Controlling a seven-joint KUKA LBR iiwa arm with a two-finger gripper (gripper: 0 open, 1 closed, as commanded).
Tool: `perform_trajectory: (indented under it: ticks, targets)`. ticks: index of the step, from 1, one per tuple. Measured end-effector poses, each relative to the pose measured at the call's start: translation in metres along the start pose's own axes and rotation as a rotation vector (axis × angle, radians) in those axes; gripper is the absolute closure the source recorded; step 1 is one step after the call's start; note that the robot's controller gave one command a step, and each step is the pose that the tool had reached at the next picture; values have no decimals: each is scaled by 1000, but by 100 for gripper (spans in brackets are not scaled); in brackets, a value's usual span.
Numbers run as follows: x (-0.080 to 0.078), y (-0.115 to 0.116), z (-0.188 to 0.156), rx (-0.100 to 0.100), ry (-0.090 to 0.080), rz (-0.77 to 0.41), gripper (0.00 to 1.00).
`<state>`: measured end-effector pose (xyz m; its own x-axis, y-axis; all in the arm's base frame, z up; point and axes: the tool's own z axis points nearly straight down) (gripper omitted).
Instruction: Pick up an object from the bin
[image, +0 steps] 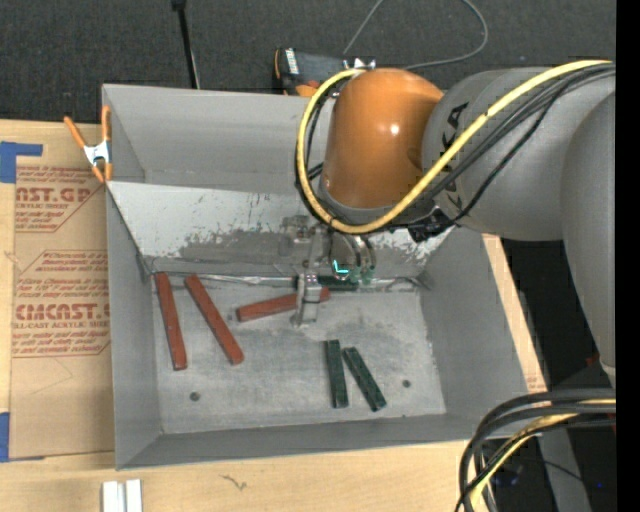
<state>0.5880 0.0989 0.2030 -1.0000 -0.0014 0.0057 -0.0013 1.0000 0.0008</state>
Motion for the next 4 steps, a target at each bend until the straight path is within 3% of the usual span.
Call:
perform_trajectory:
  ticks: [1, 2, 3, 4]
  targets:
    - [12, -11, 138, 0, 0, 173, 0]
    - [32, -33, 134, 1, -6, -206, 0]
    - [31, -32, 133, 0, -8, -206, 100]
    - [7, -50, -91, 3, -18, -303, 100]
